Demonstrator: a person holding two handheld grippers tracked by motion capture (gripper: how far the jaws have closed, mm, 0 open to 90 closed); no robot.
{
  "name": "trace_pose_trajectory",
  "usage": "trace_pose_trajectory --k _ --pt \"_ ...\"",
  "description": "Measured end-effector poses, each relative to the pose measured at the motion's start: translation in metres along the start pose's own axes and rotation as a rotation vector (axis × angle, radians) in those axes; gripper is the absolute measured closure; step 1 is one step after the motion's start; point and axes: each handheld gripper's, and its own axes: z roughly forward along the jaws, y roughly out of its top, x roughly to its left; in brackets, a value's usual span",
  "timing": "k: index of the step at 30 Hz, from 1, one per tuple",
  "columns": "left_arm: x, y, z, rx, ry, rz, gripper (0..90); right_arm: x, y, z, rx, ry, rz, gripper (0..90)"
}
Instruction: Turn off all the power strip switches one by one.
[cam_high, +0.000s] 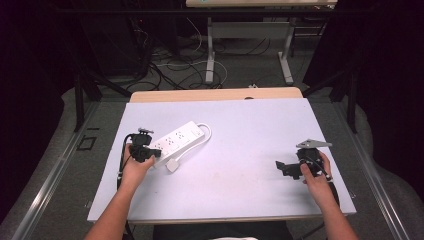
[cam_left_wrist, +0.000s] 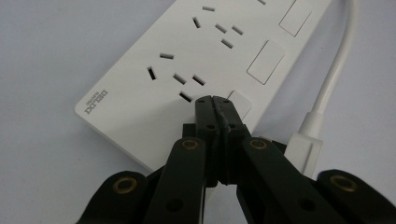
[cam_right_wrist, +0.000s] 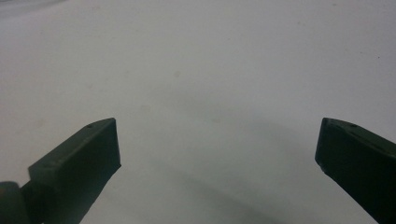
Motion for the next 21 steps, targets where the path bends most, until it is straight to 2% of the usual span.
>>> trace_pose_trajectory --k 6,11,21 --pt "-0.001 -0.001 -0.001 -0.002 -0.004 -0.006 90.0 -0.001 0.000 -0.001 -0.005 -0.002 0.006 0.0" --pt "0.001 -0.004 -0.007 -0.044 -0.022 -0.016 89.5 -0.001 0.000 -0.001 -0.003 -0.005 0.006 0.0" --pt "0.006 -0.012 -0.031 -0.112 -0.064 -0.015 77.7 -0.001 0.000 -0.002 -0.006 -0.008 0.012 0.0"
